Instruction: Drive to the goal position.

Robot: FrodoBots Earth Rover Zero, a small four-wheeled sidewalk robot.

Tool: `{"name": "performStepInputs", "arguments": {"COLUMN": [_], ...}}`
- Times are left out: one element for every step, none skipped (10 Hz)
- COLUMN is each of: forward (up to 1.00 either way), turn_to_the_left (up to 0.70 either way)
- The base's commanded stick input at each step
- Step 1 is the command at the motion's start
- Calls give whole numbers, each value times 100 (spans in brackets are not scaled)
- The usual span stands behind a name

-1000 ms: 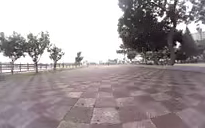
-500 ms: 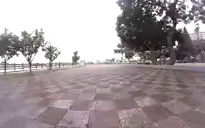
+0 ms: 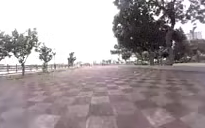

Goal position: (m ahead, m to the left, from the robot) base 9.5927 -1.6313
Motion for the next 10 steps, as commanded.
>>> {"name": "performStepInputs", "arguments": {"forward": [100,100,100,100,100,100,100,100,100,100], "turn_to_the_left": [0,0,0,0,0,0,0,0,0,0]}}
